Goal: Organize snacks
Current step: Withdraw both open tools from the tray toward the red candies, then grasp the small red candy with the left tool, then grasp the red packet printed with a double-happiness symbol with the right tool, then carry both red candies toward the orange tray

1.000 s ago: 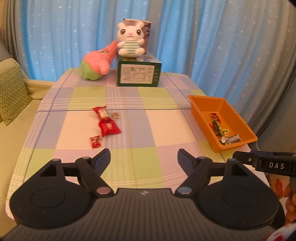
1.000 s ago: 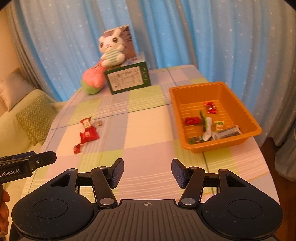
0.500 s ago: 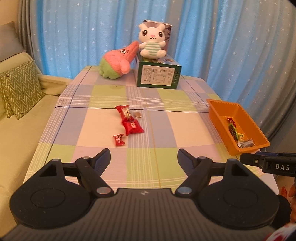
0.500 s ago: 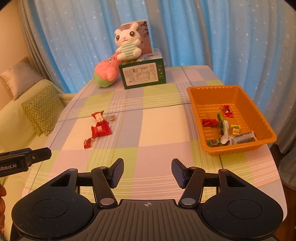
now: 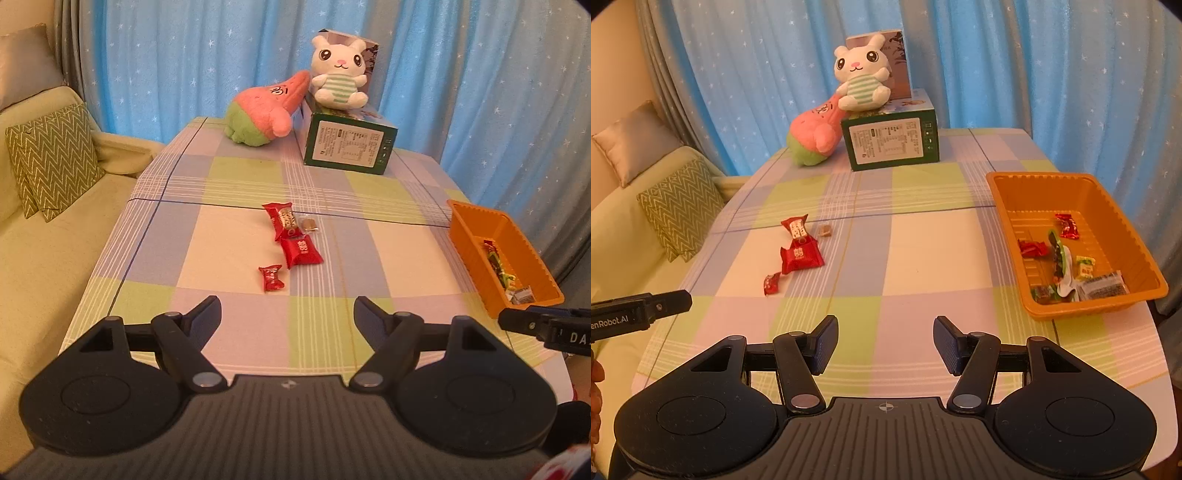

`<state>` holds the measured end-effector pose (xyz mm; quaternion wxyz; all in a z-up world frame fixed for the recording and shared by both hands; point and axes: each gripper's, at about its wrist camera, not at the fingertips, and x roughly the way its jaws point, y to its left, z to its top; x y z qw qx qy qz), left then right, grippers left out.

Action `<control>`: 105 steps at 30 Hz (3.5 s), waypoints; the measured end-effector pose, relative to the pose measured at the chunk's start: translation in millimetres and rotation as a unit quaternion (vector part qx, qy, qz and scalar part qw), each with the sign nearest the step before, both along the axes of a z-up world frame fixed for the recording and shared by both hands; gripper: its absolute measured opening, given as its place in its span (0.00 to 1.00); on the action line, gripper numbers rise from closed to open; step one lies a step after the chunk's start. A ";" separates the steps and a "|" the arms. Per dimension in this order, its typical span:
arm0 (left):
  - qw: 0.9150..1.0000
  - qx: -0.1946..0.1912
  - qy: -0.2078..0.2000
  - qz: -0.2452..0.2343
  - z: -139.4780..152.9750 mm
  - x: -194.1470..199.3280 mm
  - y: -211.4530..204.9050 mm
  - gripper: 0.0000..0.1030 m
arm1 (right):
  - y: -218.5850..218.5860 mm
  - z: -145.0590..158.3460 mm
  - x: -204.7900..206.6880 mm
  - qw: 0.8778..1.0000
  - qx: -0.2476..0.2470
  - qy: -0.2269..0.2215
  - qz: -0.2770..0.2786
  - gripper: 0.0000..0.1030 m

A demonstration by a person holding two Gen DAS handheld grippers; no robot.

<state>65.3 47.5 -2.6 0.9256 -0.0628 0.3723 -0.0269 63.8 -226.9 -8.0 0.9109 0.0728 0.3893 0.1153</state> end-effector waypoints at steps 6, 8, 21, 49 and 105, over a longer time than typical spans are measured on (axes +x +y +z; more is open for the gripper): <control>1.000 0.004 0.012 0.004 -14.4 19.6 7.8 0.72 | 5.1 -10.6 15.7 1.000 -0.003 0.005 0.002 0.56; 1.000 0.003 0.016 0.003 -19.5 27.8 9.6 0.70 | 7.1 -15.3 21.5 1.000 -0.005 0.008 0.004 0.56; 0.999 -0.004 0.044 -0.004 -61.5 81.5 20.3 0.65 | 22.6 -45.3 70.4 1.000 -0.005 0.024 0.007 0.56; 0.996 -0.010 0.070 -0.047 -122.6 155.1 21.5 0.15 | 76.6 -95.9 157.0 0.998 0.006 0.036 0.051 0.56; 0.999 -0.031 0.033 -0.021 -46.1 82.2 20.4 0.15 | 98.1 -54.6 104.3 0.996 -0.027 -0.004 0.081 0.44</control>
